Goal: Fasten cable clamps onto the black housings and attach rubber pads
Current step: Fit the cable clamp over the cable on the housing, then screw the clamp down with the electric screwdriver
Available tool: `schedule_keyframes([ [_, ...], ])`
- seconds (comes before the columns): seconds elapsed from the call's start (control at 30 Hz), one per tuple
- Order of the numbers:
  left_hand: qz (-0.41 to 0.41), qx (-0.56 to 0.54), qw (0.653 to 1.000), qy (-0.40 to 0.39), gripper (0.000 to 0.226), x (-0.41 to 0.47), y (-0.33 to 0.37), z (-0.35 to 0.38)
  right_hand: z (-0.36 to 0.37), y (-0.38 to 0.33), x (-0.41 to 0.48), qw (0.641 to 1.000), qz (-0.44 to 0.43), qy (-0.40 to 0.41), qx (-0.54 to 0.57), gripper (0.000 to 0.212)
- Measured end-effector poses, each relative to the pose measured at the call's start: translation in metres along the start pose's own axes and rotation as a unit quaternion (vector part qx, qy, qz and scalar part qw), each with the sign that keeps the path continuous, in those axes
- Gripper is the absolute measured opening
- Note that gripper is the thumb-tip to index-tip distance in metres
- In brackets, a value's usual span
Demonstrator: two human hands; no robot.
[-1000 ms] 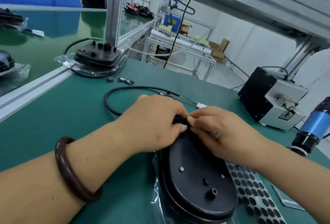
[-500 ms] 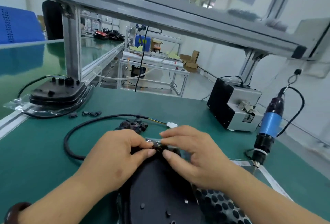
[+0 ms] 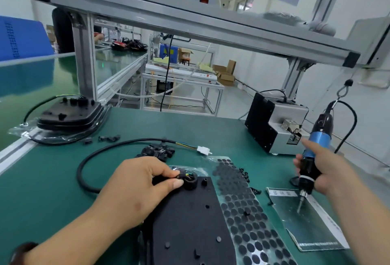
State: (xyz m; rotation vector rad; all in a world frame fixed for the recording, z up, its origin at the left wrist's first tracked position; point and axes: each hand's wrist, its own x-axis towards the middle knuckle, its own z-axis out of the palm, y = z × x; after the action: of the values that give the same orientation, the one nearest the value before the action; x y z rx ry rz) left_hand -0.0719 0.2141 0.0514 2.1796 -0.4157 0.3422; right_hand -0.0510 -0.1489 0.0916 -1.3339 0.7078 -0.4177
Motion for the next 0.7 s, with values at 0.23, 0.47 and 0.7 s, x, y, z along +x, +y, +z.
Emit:
schedule_keyframes([
  [0.23,0.065,0.058,0.996,-0.006,0.02,-0.003,0.001,-0.004,0.008,-0.009,-0.02,0.985,-0.092,-0.027,0.14,0.026],
  [0.47,0.107,0.085,0.991,-0.014,0.036,-0.005,0.004,-0.008,0.028,-0.028,-0.059,0.943,-0.152,-0.215,0.206,0.041],
  [0.7,0.025,-0.016,1.0,-0.008,0.005,-0.001,0.004,-0.002,0.103,-0.029,-0.13,0.861,-0.233,-0.363,0.271,0.042],
])
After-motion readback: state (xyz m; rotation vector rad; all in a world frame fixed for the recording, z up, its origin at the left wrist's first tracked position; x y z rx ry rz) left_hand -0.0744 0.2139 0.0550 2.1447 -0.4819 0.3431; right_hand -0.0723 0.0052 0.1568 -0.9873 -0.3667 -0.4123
